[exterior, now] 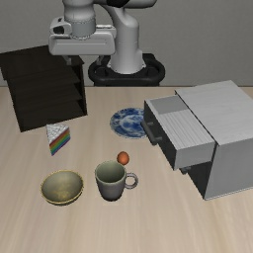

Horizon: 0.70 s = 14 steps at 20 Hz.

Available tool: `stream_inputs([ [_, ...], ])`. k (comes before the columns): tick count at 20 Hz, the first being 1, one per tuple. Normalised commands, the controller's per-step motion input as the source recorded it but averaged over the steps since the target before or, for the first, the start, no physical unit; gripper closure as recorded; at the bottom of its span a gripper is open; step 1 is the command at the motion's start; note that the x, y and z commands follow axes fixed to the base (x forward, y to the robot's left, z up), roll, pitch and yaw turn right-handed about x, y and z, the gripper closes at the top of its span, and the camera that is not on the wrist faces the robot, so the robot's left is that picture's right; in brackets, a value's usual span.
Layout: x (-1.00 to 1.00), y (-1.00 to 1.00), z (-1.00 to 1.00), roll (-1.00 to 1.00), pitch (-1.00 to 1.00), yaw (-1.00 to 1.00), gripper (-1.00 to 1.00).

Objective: Pick up the cake and place it on the top of the cabinet

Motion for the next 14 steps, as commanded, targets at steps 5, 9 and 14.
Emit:
stream_inputs([
  [5, 0.0, -1.0, 0.0, 0.0, 0.0, 0.0, -1.0],
  [9, 0.0, -1.0, 0.0, 0.0, 0.0, 0.0, -1.0],
  [14, 1.0, 0.0, 0.0, 0.0, 0.0, 0.0, -1.0],
])
